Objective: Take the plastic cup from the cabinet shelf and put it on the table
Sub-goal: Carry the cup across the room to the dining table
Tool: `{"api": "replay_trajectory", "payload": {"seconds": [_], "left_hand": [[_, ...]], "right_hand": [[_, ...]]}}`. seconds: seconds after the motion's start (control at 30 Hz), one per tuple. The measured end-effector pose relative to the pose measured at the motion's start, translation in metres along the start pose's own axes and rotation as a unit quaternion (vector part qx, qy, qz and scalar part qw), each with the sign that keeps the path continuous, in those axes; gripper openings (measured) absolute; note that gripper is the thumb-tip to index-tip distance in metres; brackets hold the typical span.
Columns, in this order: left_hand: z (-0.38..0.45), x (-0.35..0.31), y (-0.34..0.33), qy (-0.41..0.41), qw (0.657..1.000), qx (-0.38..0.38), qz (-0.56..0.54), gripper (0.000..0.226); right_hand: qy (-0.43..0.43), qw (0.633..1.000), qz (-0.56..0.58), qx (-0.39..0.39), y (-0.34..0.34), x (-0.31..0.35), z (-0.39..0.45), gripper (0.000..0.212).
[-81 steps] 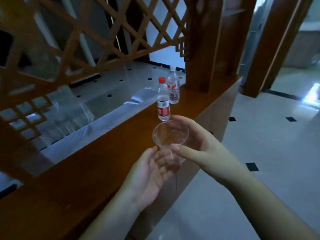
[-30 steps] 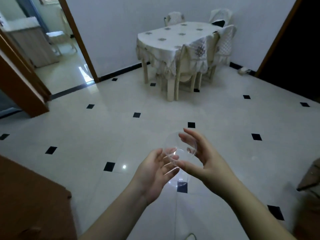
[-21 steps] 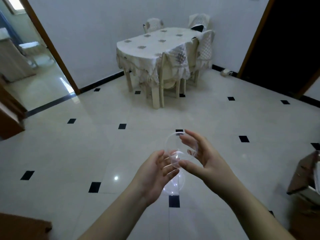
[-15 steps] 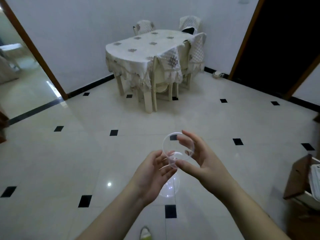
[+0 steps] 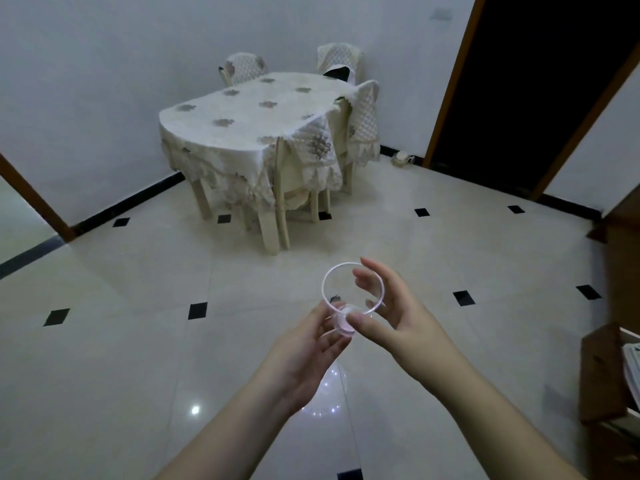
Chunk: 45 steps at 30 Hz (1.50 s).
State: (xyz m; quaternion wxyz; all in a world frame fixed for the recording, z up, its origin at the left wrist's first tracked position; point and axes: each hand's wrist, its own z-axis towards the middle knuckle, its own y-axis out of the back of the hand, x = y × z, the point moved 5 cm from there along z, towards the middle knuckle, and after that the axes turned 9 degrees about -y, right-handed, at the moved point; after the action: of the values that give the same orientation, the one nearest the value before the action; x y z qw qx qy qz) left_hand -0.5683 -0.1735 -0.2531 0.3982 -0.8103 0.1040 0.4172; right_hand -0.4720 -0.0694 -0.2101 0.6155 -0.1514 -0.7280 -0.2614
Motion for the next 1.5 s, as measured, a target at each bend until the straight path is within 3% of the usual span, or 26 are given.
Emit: {"api": "replay_trajectory", "payload": {"seconds": [0.27, 0.57, 0.7, 0.9, 1.3, 1.5], "left_hand": [[0.114, -0.005, -0.038, 0.015, 0.999, 0.042, 0.027, 0.049], [0.254, -0.002, -0.127, 0.022, 0.997, 0.044, 0.058, 0.057], [0.309, -0.01, -0.161, 0.011, 0.996, 0.045, 0.071, 0.044], [0.376, -0.017, -0.186, 0.013, 0.997, 0.036, 0.069, 0.059], [0.545, -0.038, -0.21, 0.022, 0.998, 0.036, 0.04, 0.033], [0.638, -0.073, -0.209, 0.043, 0.999, 0.019, 0.015, 0.043]], "right_hand": [[-0.003, 0.999, 0.005, -0.042, 0.055, -0.015, 0.096, 0.075], [-0.007, 0.998, 0.013, -0.054, 0.168, -0.024, 0.217, 0.073], [-0.001, 0.999, 0.02, -0.038, 0.211, -0.02, 0.267, 0.073], [-0.002, 0.998, 0.043, -0.035, 0.245, -0.024, 0.33, 0.071], [-0.022, 0.998, 0.034, -0.053, 0.295, -0.037, 0.49, 0.072], [-0.035, 0.998, 0.034, -0.049, 0.306, -0.025, 0.585, 0.065]]}}
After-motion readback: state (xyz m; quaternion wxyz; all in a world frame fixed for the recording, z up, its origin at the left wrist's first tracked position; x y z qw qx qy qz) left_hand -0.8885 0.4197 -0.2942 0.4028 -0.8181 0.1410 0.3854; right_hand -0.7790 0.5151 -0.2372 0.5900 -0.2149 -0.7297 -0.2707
